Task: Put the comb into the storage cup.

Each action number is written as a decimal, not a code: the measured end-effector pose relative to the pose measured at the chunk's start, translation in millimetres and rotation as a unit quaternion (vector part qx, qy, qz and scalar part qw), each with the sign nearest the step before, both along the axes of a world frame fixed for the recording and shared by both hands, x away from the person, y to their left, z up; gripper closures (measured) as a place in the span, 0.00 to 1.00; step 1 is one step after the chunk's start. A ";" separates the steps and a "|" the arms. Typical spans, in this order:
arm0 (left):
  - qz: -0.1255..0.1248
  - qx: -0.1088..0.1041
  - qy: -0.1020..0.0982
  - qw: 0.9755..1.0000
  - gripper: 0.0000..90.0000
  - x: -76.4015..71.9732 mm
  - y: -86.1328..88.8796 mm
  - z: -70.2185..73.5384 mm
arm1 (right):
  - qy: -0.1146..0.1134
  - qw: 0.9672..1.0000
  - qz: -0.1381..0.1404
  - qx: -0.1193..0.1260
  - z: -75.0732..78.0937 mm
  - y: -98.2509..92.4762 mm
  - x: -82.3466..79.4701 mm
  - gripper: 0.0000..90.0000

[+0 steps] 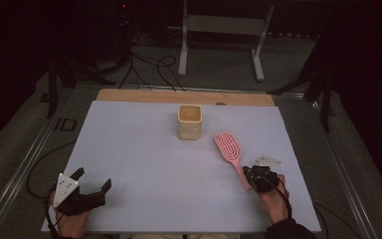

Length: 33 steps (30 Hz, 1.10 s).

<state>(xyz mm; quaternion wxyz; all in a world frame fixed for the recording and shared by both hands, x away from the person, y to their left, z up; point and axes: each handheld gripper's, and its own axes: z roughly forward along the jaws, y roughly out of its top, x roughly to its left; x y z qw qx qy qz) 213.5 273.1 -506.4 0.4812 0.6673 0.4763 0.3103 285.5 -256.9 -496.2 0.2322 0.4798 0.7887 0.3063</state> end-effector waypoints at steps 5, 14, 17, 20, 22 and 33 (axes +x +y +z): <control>0.000 0.000 0.001 1.000 0.00 0.4 -0.1 -0.2 | -0.001 1.000 -0.014 -0.004 -2.9 -7.6 2.3 0.99; -0.001 0.000 0.002 1.000 0.00 0.6 -0.1 -0.1 | -0.035 0.999 -0.007 0.024 7.7 -13.7 -1.4 0.92; -0.001 -0.001 0.000 1.000 0.00 -0.1 0.9 0.9 | -0.059 0.997 0.006 0.039 14.7 -12.9 -5.7 0.79; -0.004 -0.003 0.002 1.000 0.00 -0.2 0.8 1.1 | -0.082 0.994 0.020 0.063 20.9 -13.0 -10.5 0.64; -0.007 -0.005 0.001 1.000 0.00 -0.5 0.6 2.0 | -0.091 0.992 0.025 0.084 24.5 -13.8 -14.3 0.55; -0.026 -0.001 -0.010 1.000 0.00 -2.8 -1.0 8.4 | -0.161 0.974 0.051 0.149 34.9 -28.7 -50.9 0.17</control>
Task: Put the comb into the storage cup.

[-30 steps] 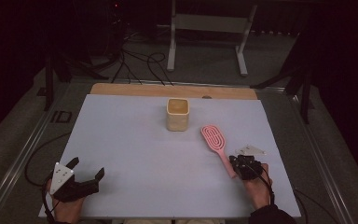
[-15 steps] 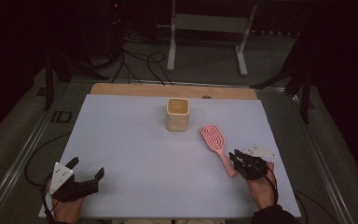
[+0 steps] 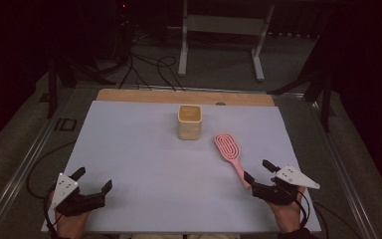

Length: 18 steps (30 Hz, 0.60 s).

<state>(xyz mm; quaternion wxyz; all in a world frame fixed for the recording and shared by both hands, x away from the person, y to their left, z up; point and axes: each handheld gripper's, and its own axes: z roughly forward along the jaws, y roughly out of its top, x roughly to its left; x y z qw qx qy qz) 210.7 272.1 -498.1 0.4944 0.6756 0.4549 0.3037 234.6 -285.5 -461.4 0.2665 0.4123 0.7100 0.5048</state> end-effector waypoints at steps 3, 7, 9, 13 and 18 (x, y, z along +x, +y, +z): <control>-0.003 -0.004 -0.006 1.000 0.00 -1.1 0.2 2.2 | -0.009 1.000 0.001 0.011 -2.8 -4.7 -7.5 0.10; -0.006 -0.009 -0.020 1.000 0.00 -3.6 1.3 6.4 | -0.017 0.999 0.006 0.032 -6.9 -9.0 -14.0 0.10; -0.006 -0.013 -0.024 1.000 0.00 -4.3 2.0 7.2 | -0.017 0.999 0.005 0.028 -8.3 -8.1 -14.1 0.10; -0.004 -0.014 -0.020 1.000 0.00 -3.9 2.3 5.7 | -0.010 1.000 0.007 0.028 -9.4 -6.1 -13.2 0.10; -0.005 -0.007 -0.015 1.000 0.00 -2.9 0.0 3.6 | 0.021 0.999 0.008 0.026 -13.0 -6.2 -8.1 0.09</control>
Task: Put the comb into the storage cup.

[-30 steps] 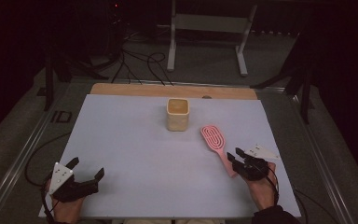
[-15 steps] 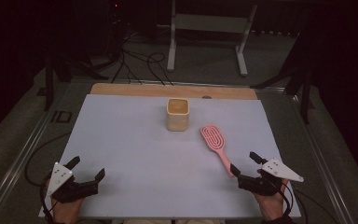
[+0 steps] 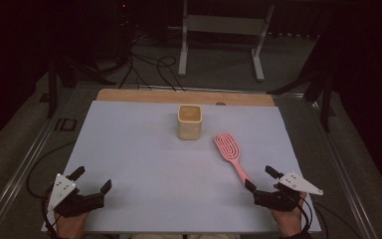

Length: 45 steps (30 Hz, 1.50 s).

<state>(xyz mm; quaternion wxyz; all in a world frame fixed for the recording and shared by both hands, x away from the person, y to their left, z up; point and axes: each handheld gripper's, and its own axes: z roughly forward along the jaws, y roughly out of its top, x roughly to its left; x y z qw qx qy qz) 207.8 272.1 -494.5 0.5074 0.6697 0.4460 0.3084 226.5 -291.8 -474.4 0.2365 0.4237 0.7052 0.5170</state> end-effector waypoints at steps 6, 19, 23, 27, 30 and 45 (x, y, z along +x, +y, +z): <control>0.017 -0.007 0.003 1.000 0.00 1.5 3.9 -1.2 | 0.023 1.000 -0.007 -0.016 3.0 2.2 4.1 0.09; 0.020 -0.005 0.012 1.000 0.00 1.9 4.6 -3.2 | 0.061 0.996 -0.006 -0.062 32.1 17.8 26.5 0.09; 0.024 -0.009 0.012 1.000 0.00 2.2 6.0 -3.9 | 0.086 0.993 -0.003 -0.087 39.2 25.5 39.0 0.09; 0.024 -0.009 0.014 1.000 0.00 2.3 5.9 -4.3 | 0.111 0.988 -0.004 -0.106 40.9 31.6 51.0 0.09; 0.021 -0.005 0.015 1.000 0.00 2.4 4.9 -4.5 | 0.125 0.986 -0.002 -0.111 41.2 34.7 57.6 0.09; 0.017 0.006 0.018 1.000 0.00 3.2 1.6 -6.3 | 0.193 0.972 -0.001 -0.131 35.0 45.9 89.5 0.09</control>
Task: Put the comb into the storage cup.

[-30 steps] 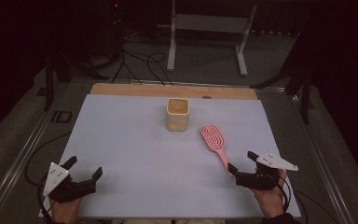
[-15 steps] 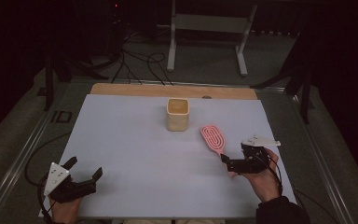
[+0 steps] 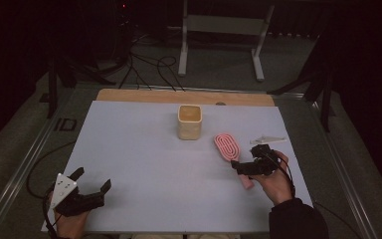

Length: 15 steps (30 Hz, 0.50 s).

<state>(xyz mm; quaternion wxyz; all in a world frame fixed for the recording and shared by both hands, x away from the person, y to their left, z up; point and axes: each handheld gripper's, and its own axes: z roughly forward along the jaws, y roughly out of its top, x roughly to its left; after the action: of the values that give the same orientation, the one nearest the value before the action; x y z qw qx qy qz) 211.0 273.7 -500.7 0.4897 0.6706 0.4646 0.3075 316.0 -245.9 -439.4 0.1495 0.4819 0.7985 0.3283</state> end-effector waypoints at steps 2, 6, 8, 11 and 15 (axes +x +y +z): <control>-0.001 0.001 0.000 1.000 0.00 0.1 -0.2 -0.2 | 0.010 1.000 0.003 -0.010 -2.0 2.9 4.1 0.10; -0.001 0.001 0.000 1.000 0.00 0.1 -0.6 -0.2 | 0.028 0.999 0.007 -0.035 -7.8 8.1 12.8 0.10; -0.001 0.002 0.000 1.000 0.00 0.1 -0.7 -0.2 | 0.040 0.998 0.004 -0.043 -11.1 10.1 17.3 0.10; -0.001 0.003 0.000 1.000 0.00 0.1 -1.0 -0.2 | 0.056 0.997 0.002 -0.052 -16.0 12.8 23.4 0.11; -0.001 0.003 0.000 1.000 0.00 0.0 -1.3 -0.2 | 0.086 0.995 0.004 -0.058 -22.2 15.5 30.9 0.15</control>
<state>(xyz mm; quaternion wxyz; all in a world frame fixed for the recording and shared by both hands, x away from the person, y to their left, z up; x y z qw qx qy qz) 211.0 272.4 -500.9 0.4885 0.6724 0.4629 0.3082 346.9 -230.3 -461.6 0.1070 0.4960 0.8280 0.2388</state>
